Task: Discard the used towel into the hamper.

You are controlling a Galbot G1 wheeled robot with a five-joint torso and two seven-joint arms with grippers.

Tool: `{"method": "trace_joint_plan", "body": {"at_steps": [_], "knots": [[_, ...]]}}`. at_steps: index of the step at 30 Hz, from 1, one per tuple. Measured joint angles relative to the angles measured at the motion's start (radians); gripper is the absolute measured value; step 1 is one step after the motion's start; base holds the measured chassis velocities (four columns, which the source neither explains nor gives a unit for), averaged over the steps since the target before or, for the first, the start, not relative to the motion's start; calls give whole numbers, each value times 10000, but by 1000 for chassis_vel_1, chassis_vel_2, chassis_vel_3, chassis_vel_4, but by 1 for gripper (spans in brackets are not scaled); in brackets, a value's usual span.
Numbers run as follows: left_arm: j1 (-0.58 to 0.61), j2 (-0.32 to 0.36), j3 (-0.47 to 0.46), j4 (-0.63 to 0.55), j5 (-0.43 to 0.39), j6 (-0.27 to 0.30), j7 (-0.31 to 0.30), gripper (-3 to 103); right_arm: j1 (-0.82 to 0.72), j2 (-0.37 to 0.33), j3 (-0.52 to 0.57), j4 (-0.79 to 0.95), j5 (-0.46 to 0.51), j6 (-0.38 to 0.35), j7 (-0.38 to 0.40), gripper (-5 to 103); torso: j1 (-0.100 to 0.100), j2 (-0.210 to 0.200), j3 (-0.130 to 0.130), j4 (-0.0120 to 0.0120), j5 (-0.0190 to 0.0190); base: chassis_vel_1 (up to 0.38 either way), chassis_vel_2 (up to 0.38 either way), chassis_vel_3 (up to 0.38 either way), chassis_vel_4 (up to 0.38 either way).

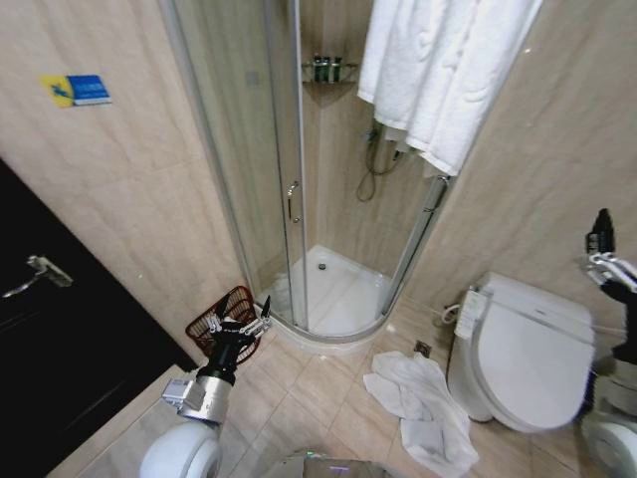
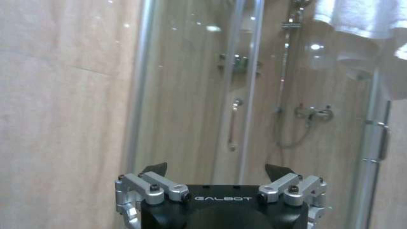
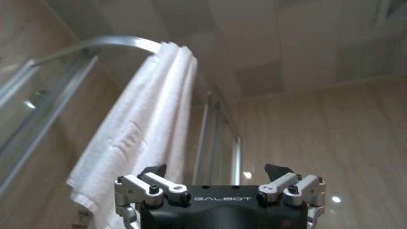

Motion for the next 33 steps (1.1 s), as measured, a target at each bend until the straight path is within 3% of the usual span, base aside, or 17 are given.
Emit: {"method": "trace_joint_plan", "body": {"at_steps": [12,17,19,23,27,33], "knots": [[0,-1,-1,0,0,0,-1,100,252,-831,745,0,280,66,366,100,0,0,0,4,3,101,109,104,105],[0,0,0,0,0,0,-1,100,593,-1832,1391,-6,1174,-530,208,100,0,0,1,-2,4,14,21,12,12],[0,0,0,0,0,0,0,100,1069,-3117,2120,-267,2199,-812,63,100,0,0,0,2,0,0,0,0,0],[0,-1,-1,0,0,0,-1,100,1359,-3996,2538,-566,2892,-970,-17,100,1,0,1,3,-2,0,0,0,0],[0,-1,0,0,0,0,-1,100,1401,-3907,2482,-624,2954,-954,-161,100,1,0,1,2,-1,0,0,0,0],[0,0,0,0,0,0,-1,100,1191,-3192,2161,-436,2944,-937,-496,100,0,2,0,-1,1,0,0,0,0]]}}
